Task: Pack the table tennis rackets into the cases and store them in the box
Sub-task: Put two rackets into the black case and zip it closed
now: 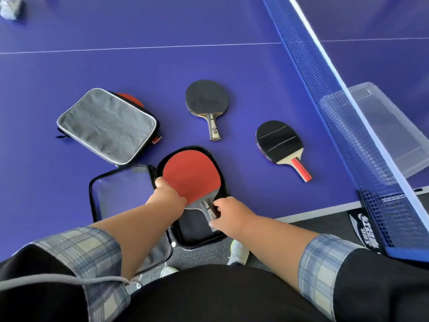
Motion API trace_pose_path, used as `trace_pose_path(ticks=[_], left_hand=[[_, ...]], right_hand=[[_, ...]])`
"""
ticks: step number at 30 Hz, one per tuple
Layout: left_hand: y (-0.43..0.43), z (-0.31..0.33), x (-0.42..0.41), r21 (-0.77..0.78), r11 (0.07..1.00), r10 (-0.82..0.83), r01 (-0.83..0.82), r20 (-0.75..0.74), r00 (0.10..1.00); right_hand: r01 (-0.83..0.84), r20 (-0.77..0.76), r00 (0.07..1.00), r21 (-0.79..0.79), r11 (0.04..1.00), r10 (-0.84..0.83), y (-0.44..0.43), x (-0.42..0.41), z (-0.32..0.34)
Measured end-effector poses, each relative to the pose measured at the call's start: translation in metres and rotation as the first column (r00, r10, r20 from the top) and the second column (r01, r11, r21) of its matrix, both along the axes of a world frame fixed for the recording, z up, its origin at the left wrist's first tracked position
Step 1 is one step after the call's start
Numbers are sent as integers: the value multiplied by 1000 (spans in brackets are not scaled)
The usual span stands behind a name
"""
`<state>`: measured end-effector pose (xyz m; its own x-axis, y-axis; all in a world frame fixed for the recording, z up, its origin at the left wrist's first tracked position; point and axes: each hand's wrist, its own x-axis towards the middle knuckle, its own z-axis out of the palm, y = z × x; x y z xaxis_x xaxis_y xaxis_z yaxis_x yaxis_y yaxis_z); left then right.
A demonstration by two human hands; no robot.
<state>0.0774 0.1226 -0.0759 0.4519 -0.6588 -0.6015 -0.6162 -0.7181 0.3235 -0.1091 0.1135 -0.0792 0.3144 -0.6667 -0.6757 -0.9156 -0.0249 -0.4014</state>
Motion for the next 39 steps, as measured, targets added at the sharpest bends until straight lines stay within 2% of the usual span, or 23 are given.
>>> trace_pose_path(ticks=[2, 4, 8, 12, 16, 20, 24, 28, 35, 37, 39], left_hand=[[-8, 5, -8, -60, 998, 31, -33, -26, 999], [-23, 13, -20, -77, 997, 24, -27, -44, 999], [-64, 20, -65, -134, 989, -80, 64, -118, 990], [-101, 16, -127, -151, 983, -138, 101, -258, 956], [-134, 4, -185, -64, 998, -11, -18, -432, 902], [-163, -6, -219, -76, 970, 158, -232, -525, 836], [-177, -12, -231, -5, 936, 284, -351, -576, 766], [-179, -5, -228, 114, 875, 453, -471, -537, 712], [-157, 29, -171, -78, 840, 441, -536, -475, 761], [-140, 42, -144, -163, 809, 458, -564, -427, 780], [-122, 44, -116, -218, 754, 508, -620, -405, 760]], right_hand=[[55, 50, 997, -69, 996, -51, -13, -18, 14], [204, 95, 977, -123, 971, -193, -33, -45, 28], [502, 152, 865, -244, 830, -478, -85, -117, 41], [636, 187, 772, -260, 727, -608, -135, -183, 37], [633, 180, 773, -146, 761, -608, -179, -215, 25], [645, 213, 744, 16, 764, -633, -214, -224, 9], [640, 231, 734, 82, 764, -639, -226, -217, -4], [616, 220, 761, 46, 786, -610, -229, -210, -10], [639, 373, 704, 37, 768, -604, -217, -154, 9], [626, 374, 710, 53, 778, -597, -206, -122, 16], [610, 399, 707, 72, 789, -584, -195, -88, 17]])
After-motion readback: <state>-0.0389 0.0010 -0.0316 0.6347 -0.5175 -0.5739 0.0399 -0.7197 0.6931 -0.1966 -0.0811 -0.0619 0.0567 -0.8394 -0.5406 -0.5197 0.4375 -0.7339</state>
